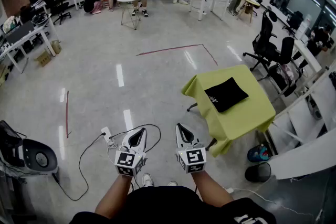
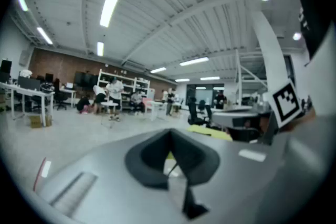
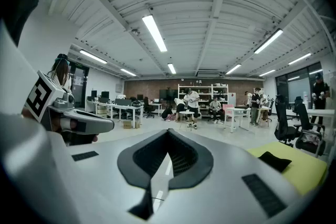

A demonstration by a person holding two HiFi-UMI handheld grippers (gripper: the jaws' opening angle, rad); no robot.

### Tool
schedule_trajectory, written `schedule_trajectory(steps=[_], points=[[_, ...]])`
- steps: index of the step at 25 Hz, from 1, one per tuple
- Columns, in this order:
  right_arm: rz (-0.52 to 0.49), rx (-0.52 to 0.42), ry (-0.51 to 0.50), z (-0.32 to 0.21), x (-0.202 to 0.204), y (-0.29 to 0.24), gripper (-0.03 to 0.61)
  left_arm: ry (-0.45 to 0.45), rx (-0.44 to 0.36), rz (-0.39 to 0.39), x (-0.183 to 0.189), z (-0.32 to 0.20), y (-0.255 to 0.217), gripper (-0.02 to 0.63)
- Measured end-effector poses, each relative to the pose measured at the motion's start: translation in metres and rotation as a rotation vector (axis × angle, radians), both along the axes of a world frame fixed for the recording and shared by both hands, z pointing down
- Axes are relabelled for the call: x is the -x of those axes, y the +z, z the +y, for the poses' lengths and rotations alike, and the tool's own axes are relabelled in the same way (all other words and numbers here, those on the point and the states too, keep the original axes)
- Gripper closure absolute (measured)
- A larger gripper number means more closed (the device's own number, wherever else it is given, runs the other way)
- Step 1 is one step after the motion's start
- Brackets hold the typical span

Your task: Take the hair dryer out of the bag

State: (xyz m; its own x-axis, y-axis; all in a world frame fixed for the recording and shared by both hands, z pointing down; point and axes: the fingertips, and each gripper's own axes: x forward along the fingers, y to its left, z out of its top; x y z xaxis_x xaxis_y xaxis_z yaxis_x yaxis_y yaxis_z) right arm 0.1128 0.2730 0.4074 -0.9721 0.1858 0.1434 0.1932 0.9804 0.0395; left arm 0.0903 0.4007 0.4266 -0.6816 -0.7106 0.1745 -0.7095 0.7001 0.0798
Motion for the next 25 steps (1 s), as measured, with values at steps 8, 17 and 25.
schedule_trajectory(steps=[8,17,25], points=[[0.000,0.005,-0.024,0.012,-0.024,-0.008,0.572,-0.008,0.007,-0.010,-0.019,0.010,-0.015,0.607],[-0.031,0.041,0.003,0.022,-0.026,-0.016,0.572,0.012,-0.004,-0.010,-0.020,0.023,-0.016,0.607],[-0.031,0.027,0.027,0.046,-0.010,-0.020,0.572,0.033,-0.008,-0.017,0.002,0.046,-0.016,0.607]])
